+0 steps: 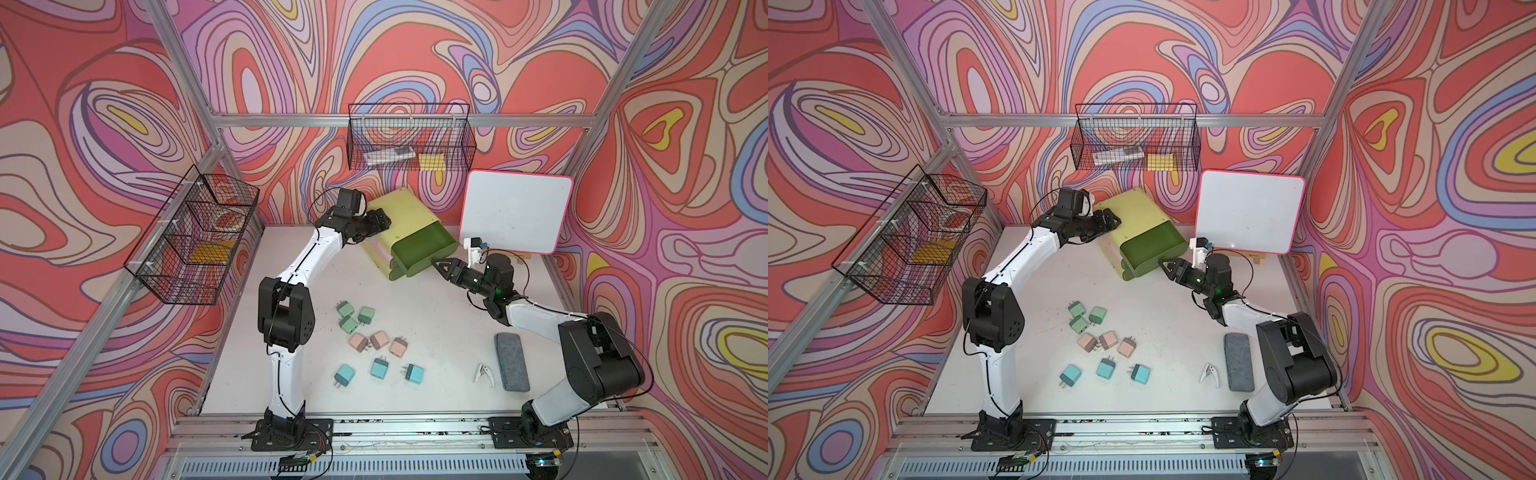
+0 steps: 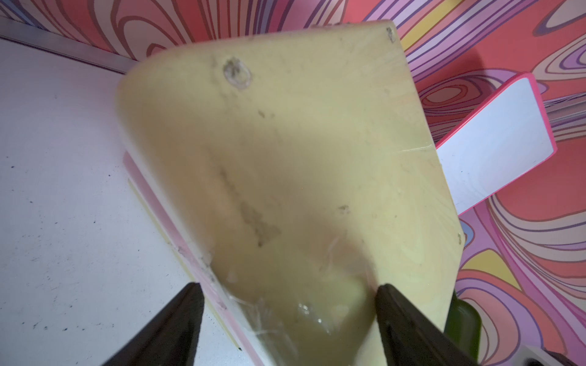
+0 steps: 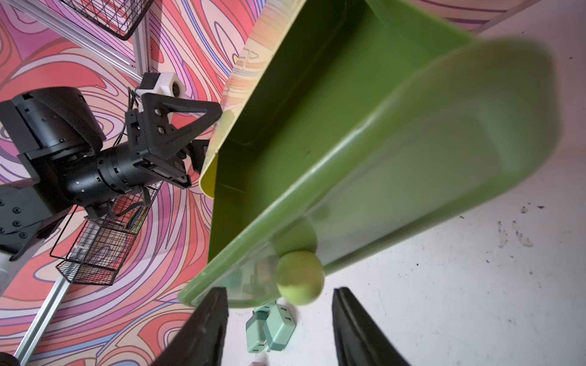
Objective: Place the plugs into the drawer by color
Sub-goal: Open the drawer in the storage box, then pick up the plug from the center of the board.
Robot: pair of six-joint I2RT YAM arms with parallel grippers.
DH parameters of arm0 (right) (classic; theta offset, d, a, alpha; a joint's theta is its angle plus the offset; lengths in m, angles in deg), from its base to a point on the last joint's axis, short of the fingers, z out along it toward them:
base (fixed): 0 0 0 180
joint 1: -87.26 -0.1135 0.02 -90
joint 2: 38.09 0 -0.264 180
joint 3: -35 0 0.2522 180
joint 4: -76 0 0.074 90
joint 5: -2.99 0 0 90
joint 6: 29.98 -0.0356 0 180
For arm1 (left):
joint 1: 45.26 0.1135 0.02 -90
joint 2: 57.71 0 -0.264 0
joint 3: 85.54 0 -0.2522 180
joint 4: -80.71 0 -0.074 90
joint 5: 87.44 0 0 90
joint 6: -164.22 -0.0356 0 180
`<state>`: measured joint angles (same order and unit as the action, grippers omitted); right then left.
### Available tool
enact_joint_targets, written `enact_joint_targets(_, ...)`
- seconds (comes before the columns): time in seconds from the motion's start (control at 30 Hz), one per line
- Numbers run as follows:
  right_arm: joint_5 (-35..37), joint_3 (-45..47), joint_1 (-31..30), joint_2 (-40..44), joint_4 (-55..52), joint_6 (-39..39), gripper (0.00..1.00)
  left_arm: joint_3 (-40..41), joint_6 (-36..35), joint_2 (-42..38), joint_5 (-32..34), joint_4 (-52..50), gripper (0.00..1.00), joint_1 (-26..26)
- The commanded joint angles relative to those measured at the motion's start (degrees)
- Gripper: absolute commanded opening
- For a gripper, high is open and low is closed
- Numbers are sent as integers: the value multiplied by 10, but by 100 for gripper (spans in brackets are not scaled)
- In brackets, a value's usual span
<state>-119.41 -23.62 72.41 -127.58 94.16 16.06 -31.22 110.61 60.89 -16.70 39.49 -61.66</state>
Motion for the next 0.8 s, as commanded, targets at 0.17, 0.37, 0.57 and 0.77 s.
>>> enact_joint_targets(0.17,121,33,-104,123,-208,138,63,-17,-81,-26,47,-123,86,0)
enact_joint_targets(0.37,379,2,-332,111,-285,205,64,-18,-88,-33,64,-136,86,0)
enact_joint_targets(0.57,495,-124,-433,-44,-339,234,66,-12,-89,-38,68,-141,86,0)
enact_joint_targets(0.77,583,-250,-454,-192,-371,254,70,-3,-94,-44,75,-145,86,0)
